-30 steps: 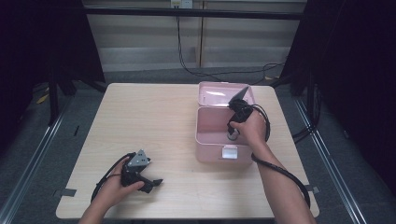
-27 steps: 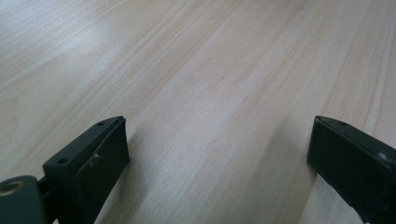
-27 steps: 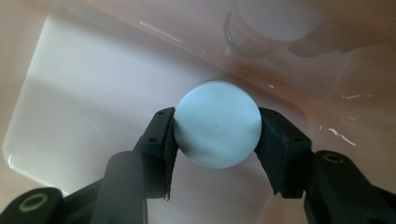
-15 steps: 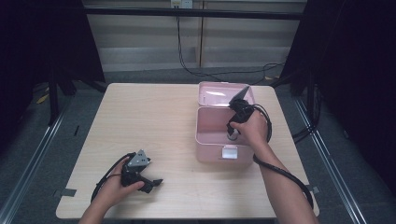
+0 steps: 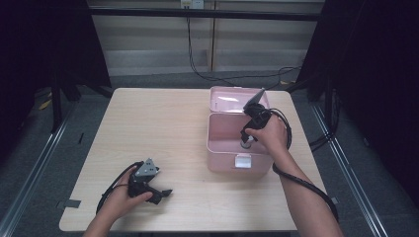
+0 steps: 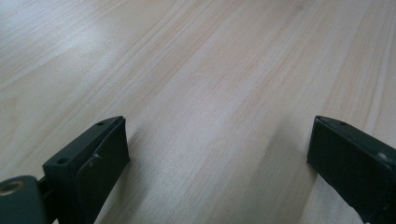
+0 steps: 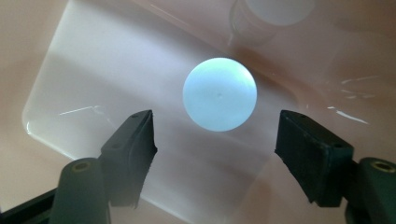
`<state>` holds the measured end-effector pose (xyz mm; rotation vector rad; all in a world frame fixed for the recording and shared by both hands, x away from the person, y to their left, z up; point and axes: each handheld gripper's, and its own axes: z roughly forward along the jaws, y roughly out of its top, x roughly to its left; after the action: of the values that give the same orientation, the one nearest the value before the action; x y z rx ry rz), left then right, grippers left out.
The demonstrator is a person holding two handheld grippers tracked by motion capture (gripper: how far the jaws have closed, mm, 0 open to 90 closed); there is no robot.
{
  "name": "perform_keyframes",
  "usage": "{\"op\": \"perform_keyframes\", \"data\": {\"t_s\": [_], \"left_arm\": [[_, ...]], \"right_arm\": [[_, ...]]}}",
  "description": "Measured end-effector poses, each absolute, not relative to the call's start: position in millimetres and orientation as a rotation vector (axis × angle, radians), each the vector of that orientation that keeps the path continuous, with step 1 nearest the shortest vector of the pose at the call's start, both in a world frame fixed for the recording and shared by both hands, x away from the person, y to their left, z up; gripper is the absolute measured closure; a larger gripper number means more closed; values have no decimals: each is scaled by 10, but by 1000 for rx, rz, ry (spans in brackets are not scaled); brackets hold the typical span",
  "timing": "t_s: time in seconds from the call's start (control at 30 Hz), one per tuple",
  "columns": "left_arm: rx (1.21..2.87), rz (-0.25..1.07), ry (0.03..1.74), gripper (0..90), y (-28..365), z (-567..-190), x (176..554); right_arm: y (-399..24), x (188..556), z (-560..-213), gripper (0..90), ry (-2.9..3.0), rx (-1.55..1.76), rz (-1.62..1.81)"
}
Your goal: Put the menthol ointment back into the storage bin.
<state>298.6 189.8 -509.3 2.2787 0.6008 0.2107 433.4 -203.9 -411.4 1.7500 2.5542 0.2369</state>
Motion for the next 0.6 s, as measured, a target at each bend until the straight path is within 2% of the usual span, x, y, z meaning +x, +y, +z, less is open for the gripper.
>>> {"op": "perform_keyframes", "data": {"t_s": [0.6], "left_arm": [[2279,211,601,49,1898,-5093,2986]], "right_arm": [[-2099,4229,-3849,241,2554,1689,279]]}}
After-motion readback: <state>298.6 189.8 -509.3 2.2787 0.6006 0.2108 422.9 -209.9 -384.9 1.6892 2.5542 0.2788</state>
